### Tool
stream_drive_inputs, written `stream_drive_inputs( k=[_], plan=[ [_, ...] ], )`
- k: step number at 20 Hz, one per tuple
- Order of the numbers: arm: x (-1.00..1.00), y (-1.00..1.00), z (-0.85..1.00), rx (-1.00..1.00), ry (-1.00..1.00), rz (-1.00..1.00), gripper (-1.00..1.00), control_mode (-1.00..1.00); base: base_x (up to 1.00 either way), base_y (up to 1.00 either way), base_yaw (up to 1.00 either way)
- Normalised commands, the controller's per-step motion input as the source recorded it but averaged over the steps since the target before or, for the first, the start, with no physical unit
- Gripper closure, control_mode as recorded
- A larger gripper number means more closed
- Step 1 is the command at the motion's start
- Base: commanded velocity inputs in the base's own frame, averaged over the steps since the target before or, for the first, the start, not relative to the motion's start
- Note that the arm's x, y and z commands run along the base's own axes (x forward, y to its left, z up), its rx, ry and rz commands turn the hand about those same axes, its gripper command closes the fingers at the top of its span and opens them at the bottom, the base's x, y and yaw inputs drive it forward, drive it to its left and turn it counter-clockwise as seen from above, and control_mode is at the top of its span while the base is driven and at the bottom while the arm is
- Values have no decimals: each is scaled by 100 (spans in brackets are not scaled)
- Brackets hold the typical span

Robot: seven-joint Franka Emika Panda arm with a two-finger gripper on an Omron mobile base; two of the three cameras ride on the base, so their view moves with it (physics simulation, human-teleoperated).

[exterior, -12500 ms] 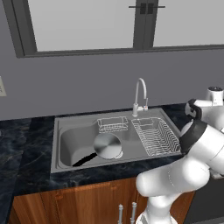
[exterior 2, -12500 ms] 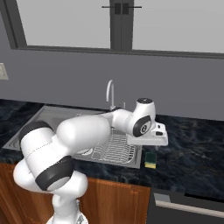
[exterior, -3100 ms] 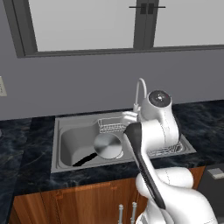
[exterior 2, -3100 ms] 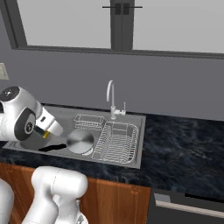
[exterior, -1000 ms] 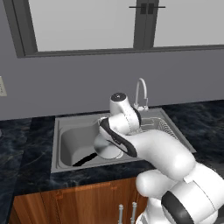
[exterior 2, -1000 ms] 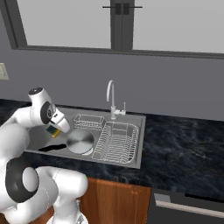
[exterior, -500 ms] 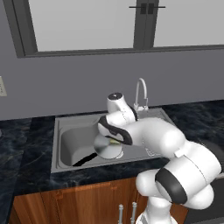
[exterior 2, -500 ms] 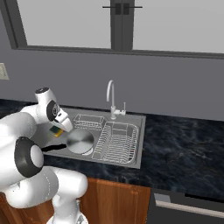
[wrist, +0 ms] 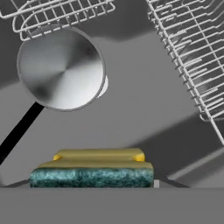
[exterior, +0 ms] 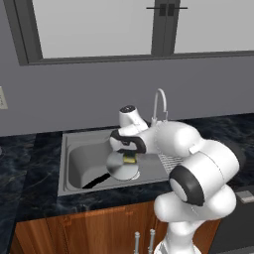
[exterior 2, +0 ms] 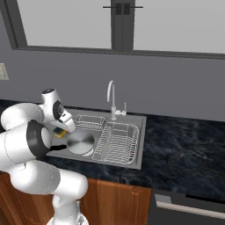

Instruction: Pick the pan and sponge and place them into the sink. Then turn on the water.

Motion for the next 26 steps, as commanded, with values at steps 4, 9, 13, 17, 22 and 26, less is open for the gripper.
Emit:
stream_drive_inputs(
  k=[4, 9, 13, 17, 22, 26],
  plan=[
    [27, 4, -23, 0, 7, 0, 100, -100, 0, 0, 0],
    [25, 3, -23, 0, 7, 0, 100, -100, 0, 0, 0],
    [26, 2, -23, 0, 7, 0, 100, -100, 0, 0, 0],
    [18, 0, -20, 0, 5, 0, 100, -100, 0, 0, 0],
    [13, 0, -23, 3, 0, 0, 100, -100, 0, 0, 0],
    [11, 0, -25, 6, -4, 0, 100, -100, 0, 0, 0]
  ],
)
